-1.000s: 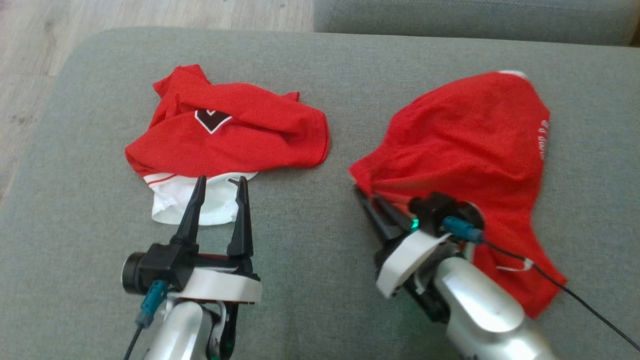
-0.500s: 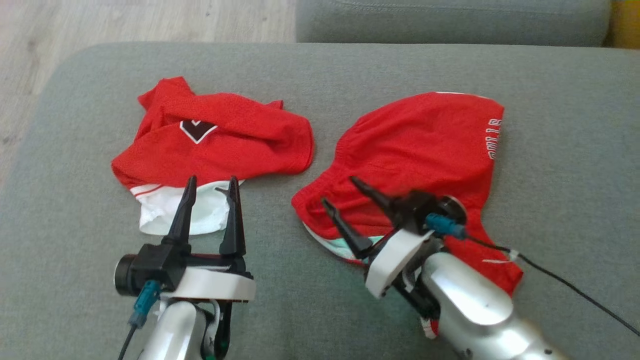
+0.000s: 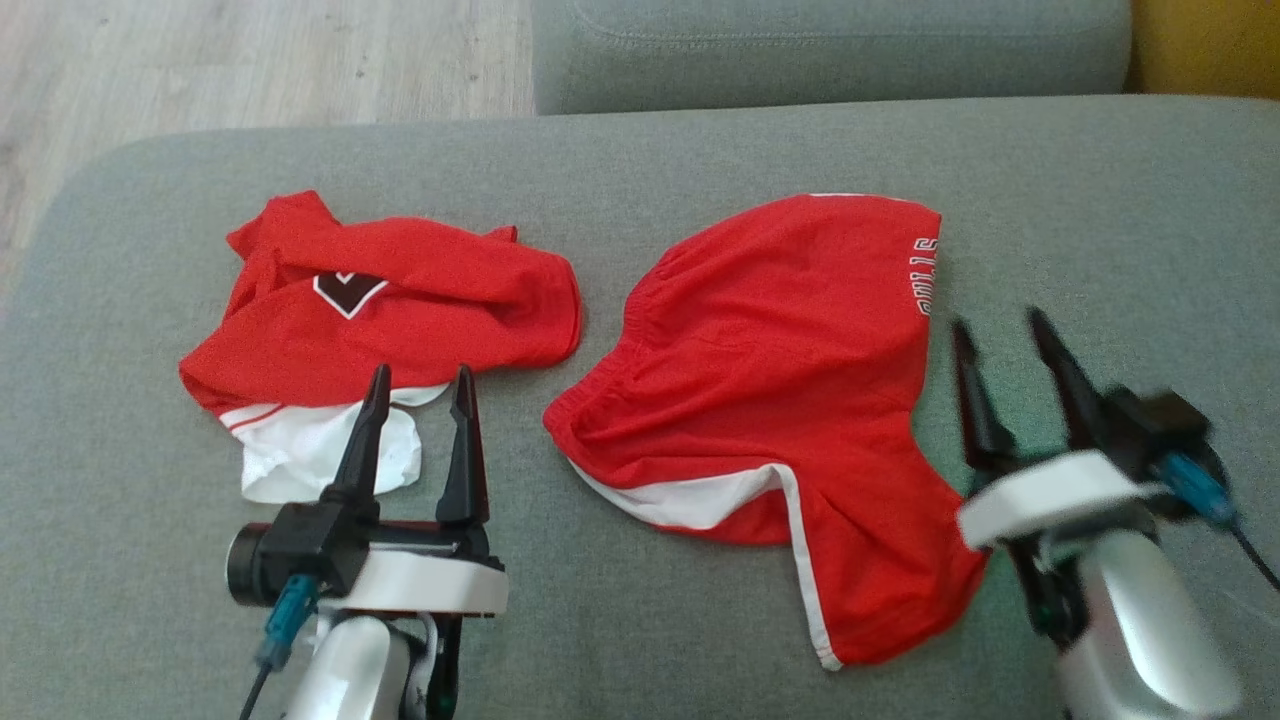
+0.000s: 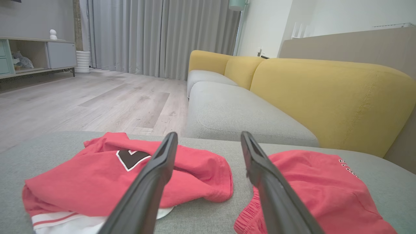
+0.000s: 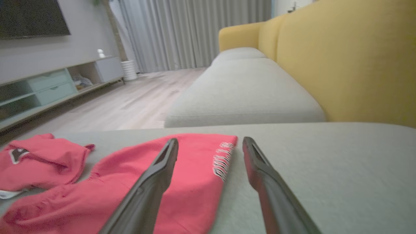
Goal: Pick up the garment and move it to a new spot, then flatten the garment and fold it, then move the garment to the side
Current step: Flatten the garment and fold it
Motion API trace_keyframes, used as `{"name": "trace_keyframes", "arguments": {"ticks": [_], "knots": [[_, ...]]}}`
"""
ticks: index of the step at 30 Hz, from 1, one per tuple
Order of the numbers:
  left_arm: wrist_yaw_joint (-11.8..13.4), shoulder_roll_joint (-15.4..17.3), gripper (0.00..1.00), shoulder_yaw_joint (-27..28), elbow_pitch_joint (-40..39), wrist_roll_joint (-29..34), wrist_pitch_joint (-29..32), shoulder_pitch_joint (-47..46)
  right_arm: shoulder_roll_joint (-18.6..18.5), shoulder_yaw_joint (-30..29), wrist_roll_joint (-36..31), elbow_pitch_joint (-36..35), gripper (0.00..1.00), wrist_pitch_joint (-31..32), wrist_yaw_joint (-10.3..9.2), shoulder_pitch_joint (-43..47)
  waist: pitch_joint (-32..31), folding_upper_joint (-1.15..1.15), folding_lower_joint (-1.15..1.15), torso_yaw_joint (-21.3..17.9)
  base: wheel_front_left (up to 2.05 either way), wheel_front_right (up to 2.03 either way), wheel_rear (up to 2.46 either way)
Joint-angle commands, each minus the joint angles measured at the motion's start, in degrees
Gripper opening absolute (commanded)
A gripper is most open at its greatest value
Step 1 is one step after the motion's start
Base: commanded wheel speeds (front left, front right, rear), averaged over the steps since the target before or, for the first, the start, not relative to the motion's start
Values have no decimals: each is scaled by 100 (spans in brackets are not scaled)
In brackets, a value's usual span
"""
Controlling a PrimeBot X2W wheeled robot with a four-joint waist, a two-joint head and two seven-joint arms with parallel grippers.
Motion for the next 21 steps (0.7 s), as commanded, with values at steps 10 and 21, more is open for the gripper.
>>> {"name": "trace_keyframes", "arguments": {"ticks": [10, 21], "knots": [[-65, 19, 100, 125, -199, 56, -30, -325, 292, -1045, -624, -510, 100, 519, -4, -87, 392, 0, 1, 167, 0, 0, 0], [-57, 19, 100, 25, -145, -21, -30, -449, 295, -1174, -454, 1228, 100, 1482, -4, -995, 590, 0, 1, 585, 0, 0, 0]]}}
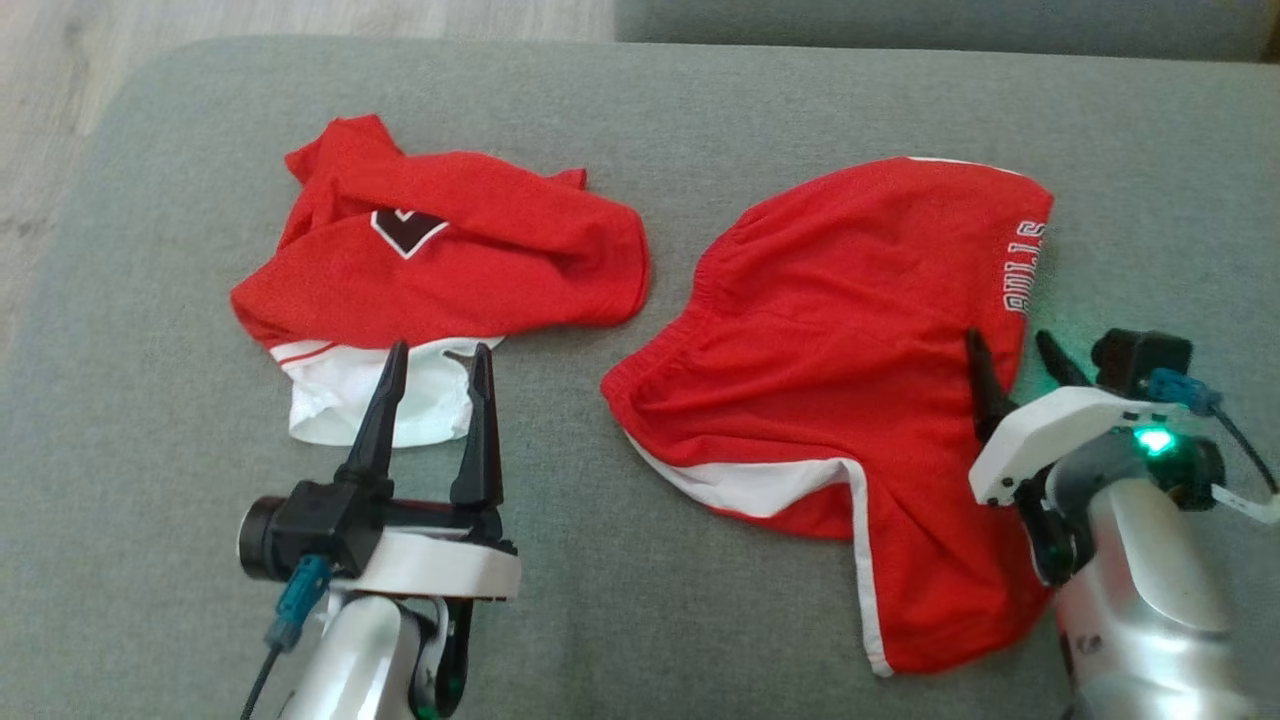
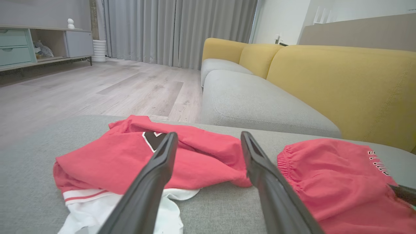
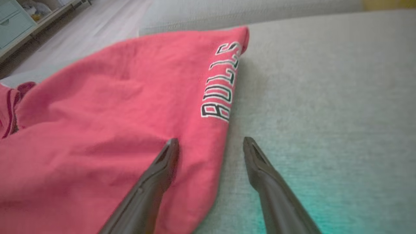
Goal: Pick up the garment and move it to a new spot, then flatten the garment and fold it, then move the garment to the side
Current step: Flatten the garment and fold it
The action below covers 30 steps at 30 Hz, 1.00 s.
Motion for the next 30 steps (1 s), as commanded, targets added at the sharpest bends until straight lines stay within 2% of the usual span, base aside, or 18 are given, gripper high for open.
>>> {"name": "trace_keyframes", "arguments": {"ticks": [1, 3, 4, 5, 6, 11, 15, 17, 22, 28, 29, 30], "knots": [[0, 20, 100, 174, -156, -43, -30, -247, 11, 170, 102, 50, 100, 59, -4, -290, 33, 0, 0, 55, 0, 0, 0], [-3, 20, 100, 181, -151, -42, -30, -251, 11, 319, 262, 287, 100, 113, -4, -400, 37, 0, 0, 74, 0, 0, 0], [-1, 20, 100, 184, -150, -43, -30, -250, 11, 382, 267, 377, 76, 114, -4, -450, 35, 0, 0, 78, 0, 0, 0], [3, 20, 100, 185, -150, -44, -30, -249, 11, 398, 226, 441, 13, 72, -4, -503, 31, 0, 0, 76, 0, 0, 0], [9, 20, 100, 186, -149, -45, -30, -246, 11, 389, 158, 494, 0, 17, -4, -549, 23, 0, 0, 72, 0, 0, 0], [39, 20, 100, 183, -152, -62, -30, -240, -70, 159, -501, 566, 0, -142, -4, -716, -23, 0, 0, 47, 0, 0, 0], [60, 20, 100, 161, -169, -94, -30, -248, -358, -118, -1275, 333, 0, -268, -4, -1023, -74, 0, 0, 53, 0, 0, 0], [67, 20, 100, 137, -176, -111, -30, -250, -516, -72, -1517, 262, 0, -254, -4, -1183, -79, 0, 0, 74, 0, 0, 0], [70, 20, 100, 77, -206, -174, -30, -269, -999, 443, -2034, 205, 0, -228, -4, -1677, -21, 0, 0, 167, 0, 0, 0], [81, 20, 100, -30, -206, -262, -31, -324, -1455, 1278, -2019, 750, 0, -242, -4, -2385, 86, 0, 0, 357, 0, 0, 0], [84, 20, 100, -46, -206, -273, -31, -330, -1514, 1391, -1977, 890, 49, -240, -4, -2471, 98, 0, 0, 382, 0, 0, 0], [87, 20, 100, -65, -206, -283, -31, -337, -1567, 1475, -1933, 1029, 83, -229, -4, -2538, 107, 0, 0, 406, 0, 0, 0]]}}
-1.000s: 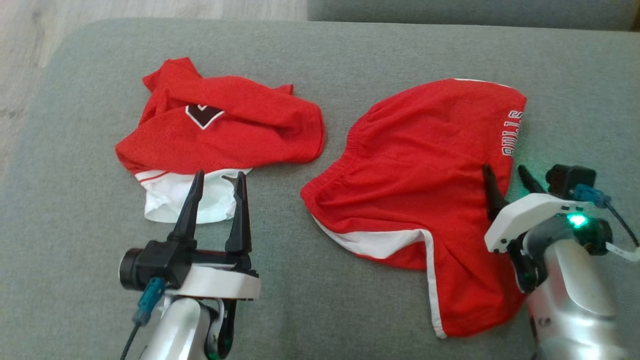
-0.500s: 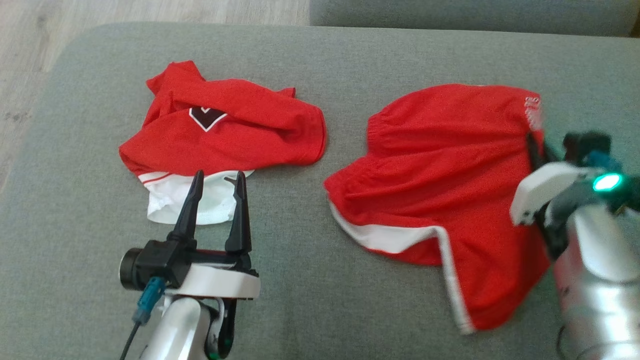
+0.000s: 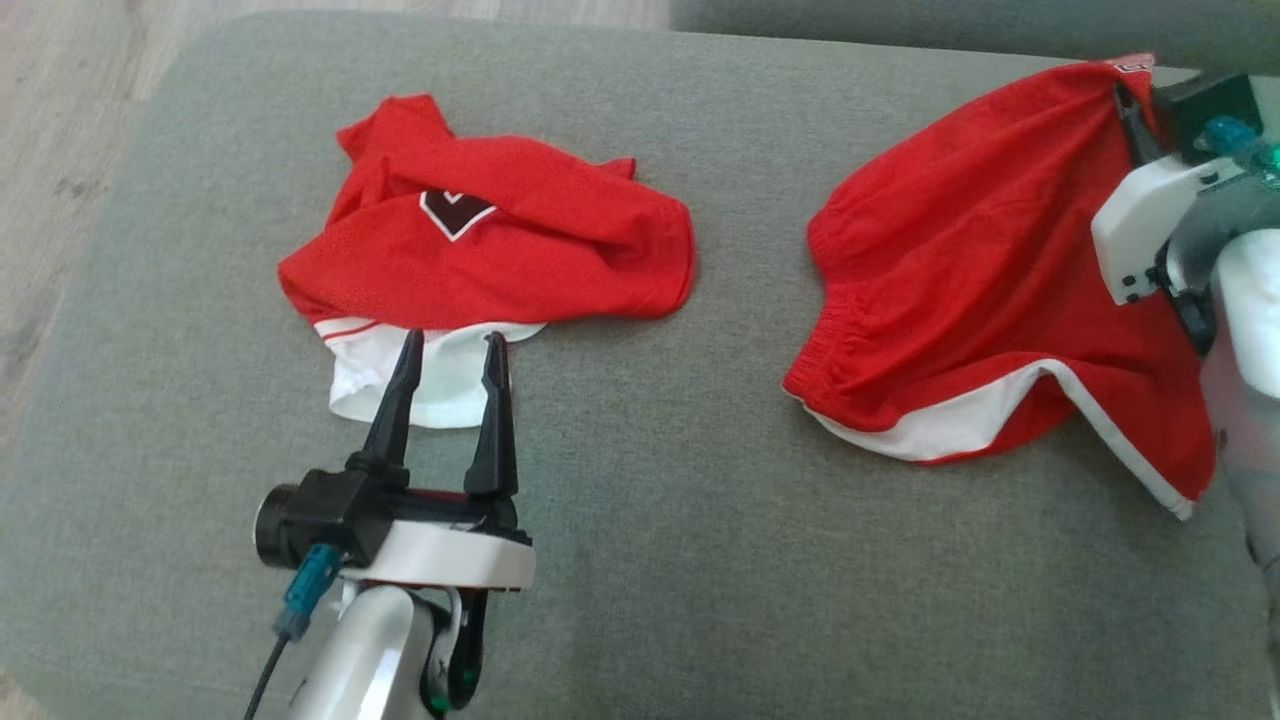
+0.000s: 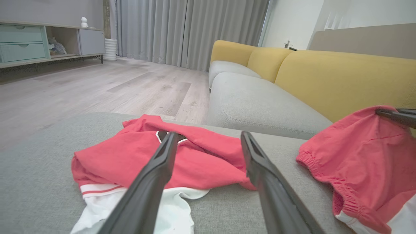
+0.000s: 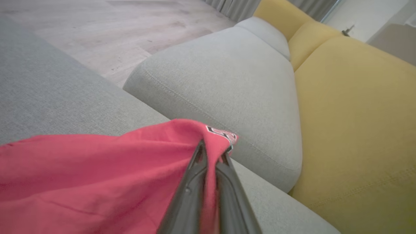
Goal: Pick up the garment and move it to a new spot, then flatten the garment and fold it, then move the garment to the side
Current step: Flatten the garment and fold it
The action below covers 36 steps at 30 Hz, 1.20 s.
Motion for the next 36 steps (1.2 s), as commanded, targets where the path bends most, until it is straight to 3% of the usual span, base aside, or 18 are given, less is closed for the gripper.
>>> {"name": "trace_keyframes", "arguments": {"ticks": [1, 6, 12, 18, 24, 31, 36], "knots": [[35, 21, 100, 138, -187, -28, -31, -212, -64, 99, 98, -58, 100, -24, -4, -127, 15, 0, 0, 27, 0, 0, 0], [66, 21, 100, 191, -206, -28, -31, -213, -58, 16, 556, 199, 100, -342, -4, -245, 1, 0, 0, -40, 0, 0, 0], [33, 21, 100, 342, -235, 76, -31, -154, 191, -548, 1061, -47, 100, -1045, -4, 225, -195, 0, 0, -342, 0, 0, 0], [-2, 21, 100, 406, -286, 153, -31, -50, 743, -1147, 1538, -1029, 100, -1361, -4, 1170, -430, 0, 0, -693, 0, 0, 0], [-7, 21, 100, 489, -293, 221, -31, 89, 1315, -1332, 1701, -2384, 100, -1396, -4, 2456, -597, 0, 0, -1015, 0, 0, 0], [-24, 21, 100, 502, -288, 239, -31, 137, 1509, -1359, 1797, -3307, 100, -1108, -4, 3702, -602, 0, 0, -1181, 0, 0, 0], [-52, 21, 100, 468, -258, 243, -31, 119, 1524, -1441, 1909, -3406, 100, -1015, -4, 4233, -518, 0, 0, -1221, 0, 0, 0]]}}
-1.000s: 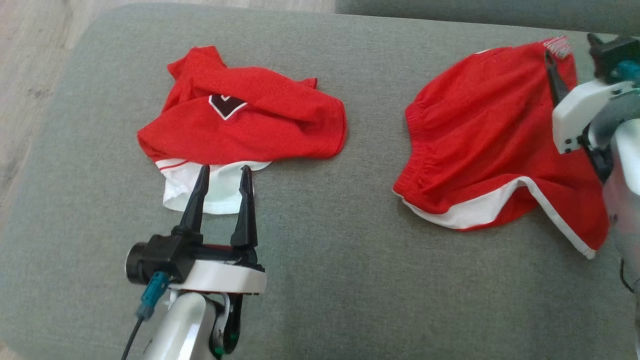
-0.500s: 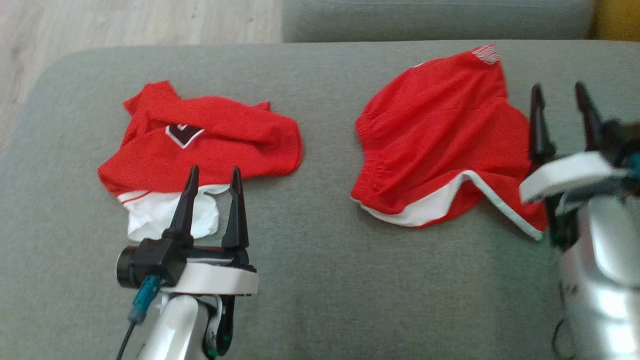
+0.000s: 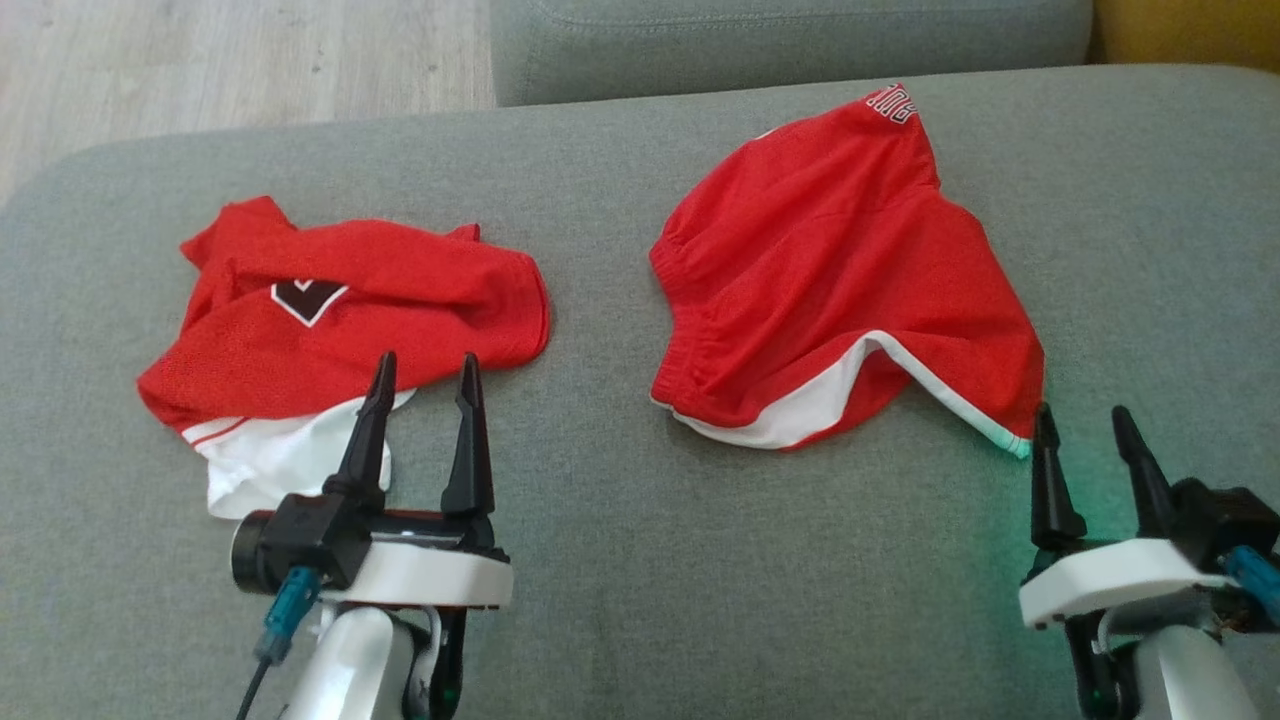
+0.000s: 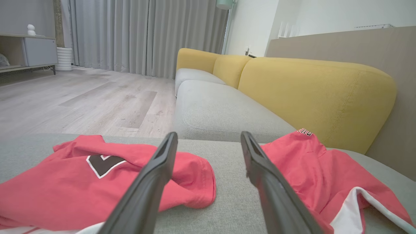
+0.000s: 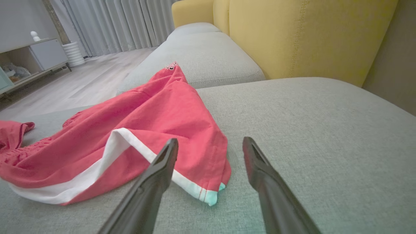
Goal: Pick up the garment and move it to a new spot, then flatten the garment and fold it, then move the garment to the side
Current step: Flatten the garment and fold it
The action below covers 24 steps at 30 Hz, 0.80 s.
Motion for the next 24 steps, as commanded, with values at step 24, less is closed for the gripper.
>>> {"name": "trace_keyframes", "arguments": {"ticks": [24], "knots": [[-103, 20, 100, 149, -118, 116, -31, -356, -24, 84, -591, 836, 100, 726, -4, -614, 375, 0, 1, 202, 0, 0, 0]]}}
